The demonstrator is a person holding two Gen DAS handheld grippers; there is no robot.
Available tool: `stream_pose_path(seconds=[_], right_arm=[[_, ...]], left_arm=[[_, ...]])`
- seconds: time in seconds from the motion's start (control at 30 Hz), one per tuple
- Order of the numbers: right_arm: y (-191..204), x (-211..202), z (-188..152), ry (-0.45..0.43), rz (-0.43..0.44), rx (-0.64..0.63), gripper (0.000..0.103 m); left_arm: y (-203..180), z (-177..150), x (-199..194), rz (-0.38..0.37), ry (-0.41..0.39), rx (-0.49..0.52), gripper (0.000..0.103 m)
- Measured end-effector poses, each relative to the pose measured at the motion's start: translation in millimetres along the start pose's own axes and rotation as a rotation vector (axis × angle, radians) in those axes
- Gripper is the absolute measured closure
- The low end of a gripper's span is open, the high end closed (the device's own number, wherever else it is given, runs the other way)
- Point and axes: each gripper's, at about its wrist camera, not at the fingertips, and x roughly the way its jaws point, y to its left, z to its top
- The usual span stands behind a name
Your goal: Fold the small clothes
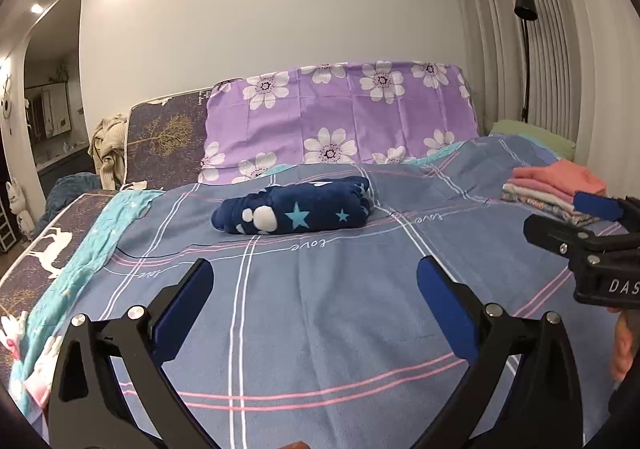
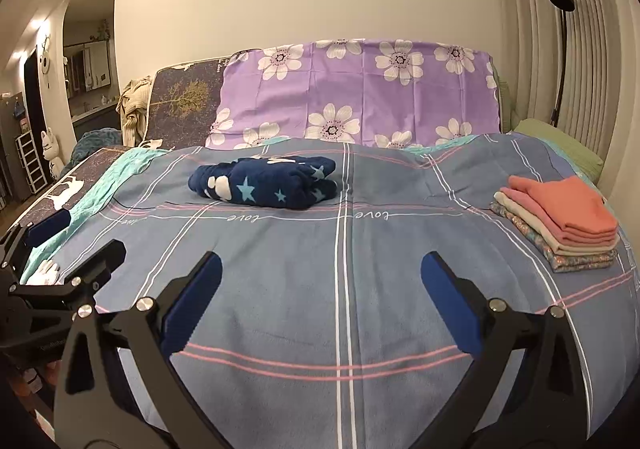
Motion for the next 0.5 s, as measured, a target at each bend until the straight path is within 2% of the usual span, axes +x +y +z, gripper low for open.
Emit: stream_pose_path(seconds=[0.3, 0.5], right_arm=[[-3.5, -8.1, -6.5, 0.004, -0.014, 0.004, 0.002], [-1.2, -6.0, -12.5, 0.02, -0.018, 0.004, 0.002]], left_arm=[[-6.0, -3.1, -6.7, -0.058, 0.01, 0.022, 0.001], [-5.3, -5.0, -4.9, -0.062, 0.017, 0.002, 0.001]])
